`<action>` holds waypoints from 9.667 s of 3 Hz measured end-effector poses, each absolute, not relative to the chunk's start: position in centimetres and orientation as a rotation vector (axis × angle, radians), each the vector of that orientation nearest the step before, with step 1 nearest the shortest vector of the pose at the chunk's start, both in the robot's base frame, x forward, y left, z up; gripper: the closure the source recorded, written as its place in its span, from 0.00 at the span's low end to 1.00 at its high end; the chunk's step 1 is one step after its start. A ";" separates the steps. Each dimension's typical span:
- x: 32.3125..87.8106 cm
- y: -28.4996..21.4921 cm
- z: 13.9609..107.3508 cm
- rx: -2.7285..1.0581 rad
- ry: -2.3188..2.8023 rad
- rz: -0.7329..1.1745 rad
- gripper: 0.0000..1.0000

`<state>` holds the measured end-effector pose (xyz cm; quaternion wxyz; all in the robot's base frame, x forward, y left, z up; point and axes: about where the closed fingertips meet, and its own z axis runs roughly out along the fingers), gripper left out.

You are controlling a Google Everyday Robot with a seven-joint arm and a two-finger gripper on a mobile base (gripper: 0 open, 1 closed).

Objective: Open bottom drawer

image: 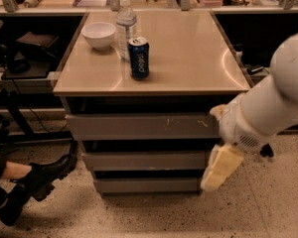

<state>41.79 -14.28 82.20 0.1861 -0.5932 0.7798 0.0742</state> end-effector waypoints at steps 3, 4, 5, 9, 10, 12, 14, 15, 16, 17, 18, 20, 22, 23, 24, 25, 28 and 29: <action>38.1 -11.5 70.3 -1.751 2.250 0.337 0.00; 38.1 -10.8 69.3 -1.719 2.278 0.279 0.00; 37.7 -6.7 64.9 -1.817 2.246 0.206 0.00; 44.2 2.8 41.1 -1.640 2.320 0.409 0.00; 44.4 1.6 39.5 -1.659 2.341 0.365 0.00; 50.3 -10.2 33.7 -1.107 2.656 0.210 0.00; 50.8 -13.9 33.8 -1.050 2.683 0.137 0.00; 49.0 -13.6 31.8 -1.212 2.664 0.167 0.00; 49.2 -12.0 30.9 -1.511 2.541 0.157 0.00; 49.1 -12.1 30.9 -1.608 2.504 0.146 0.00; 49.9 -12.1 29.7 -1.594 2.514 0.123 0.00; 53.5 -4.0 26.1 -1.321 2.198 0.407 0.00; 54.6 -2.4 27.2 -1.224 2.106 0.448 0.00; 56.8 -3.3 22.5 -1.205 2.219 0.410 0.00; 61.7 -6.4 18.1 -1.080 2.350 0.317 0.00; 64.1 -7.2 18.0 -1.045 2.346 0.280 0.00; 64.1 -7.1 18.0 -1.046 2.346 0.281 0.42; 64.1 -7.1 18.0 -1.046 2.346 0.281 0.66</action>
Offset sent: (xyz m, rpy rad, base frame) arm -0.0151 0.0273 -0.0813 0.0139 0.0725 0.0370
